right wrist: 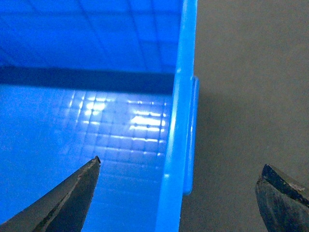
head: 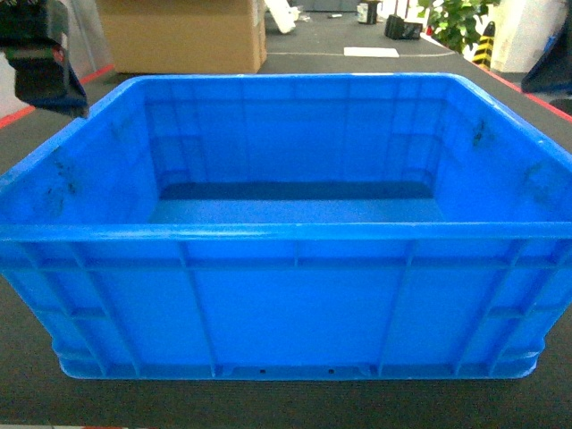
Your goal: Place box next to blue box on left shelf
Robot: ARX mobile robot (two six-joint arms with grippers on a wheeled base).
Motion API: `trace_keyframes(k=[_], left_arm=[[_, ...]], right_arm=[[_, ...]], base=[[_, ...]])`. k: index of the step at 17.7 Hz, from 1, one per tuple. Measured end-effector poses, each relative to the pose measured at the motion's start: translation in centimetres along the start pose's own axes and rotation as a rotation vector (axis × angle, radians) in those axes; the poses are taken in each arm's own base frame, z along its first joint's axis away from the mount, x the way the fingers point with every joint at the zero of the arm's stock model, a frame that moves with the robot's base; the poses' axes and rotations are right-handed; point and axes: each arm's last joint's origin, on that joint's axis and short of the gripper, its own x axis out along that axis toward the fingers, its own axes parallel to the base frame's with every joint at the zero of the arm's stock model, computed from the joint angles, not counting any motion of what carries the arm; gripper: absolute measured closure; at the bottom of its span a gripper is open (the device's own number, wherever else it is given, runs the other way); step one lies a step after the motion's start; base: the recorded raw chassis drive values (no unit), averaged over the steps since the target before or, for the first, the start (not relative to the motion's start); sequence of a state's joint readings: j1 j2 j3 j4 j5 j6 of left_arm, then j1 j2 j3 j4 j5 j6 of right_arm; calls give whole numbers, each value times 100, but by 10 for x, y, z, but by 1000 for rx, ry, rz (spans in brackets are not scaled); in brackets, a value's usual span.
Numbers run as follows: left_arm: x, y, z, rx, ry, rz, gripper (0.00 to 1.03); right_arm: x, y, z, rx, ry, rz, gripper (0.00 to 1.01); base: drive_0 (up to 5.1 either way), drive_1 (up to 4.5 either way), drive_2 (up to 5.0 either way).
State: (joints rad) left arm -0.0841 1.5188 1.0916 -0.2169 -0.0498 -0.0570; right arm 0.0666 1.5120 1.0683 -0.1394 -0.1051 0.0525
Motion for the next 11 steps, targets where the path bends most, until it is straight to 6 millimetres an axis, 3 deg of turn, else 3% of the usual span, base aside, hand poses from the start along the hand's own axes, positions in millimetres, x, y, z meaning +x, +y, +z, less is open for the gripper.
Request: trace_keyframes(k=[3, 11], left_arm=[[16, -4, -10, 7, 154, 9, 5], [36, -1, -37, -10, 225, 21, 5]], right_arm=[[30, 0, -16, 22, 129, -11, 3], [46, 6, -32, 35, 173, -13, 3]], base=[[0, 0, 0], [0, 0, 0]])
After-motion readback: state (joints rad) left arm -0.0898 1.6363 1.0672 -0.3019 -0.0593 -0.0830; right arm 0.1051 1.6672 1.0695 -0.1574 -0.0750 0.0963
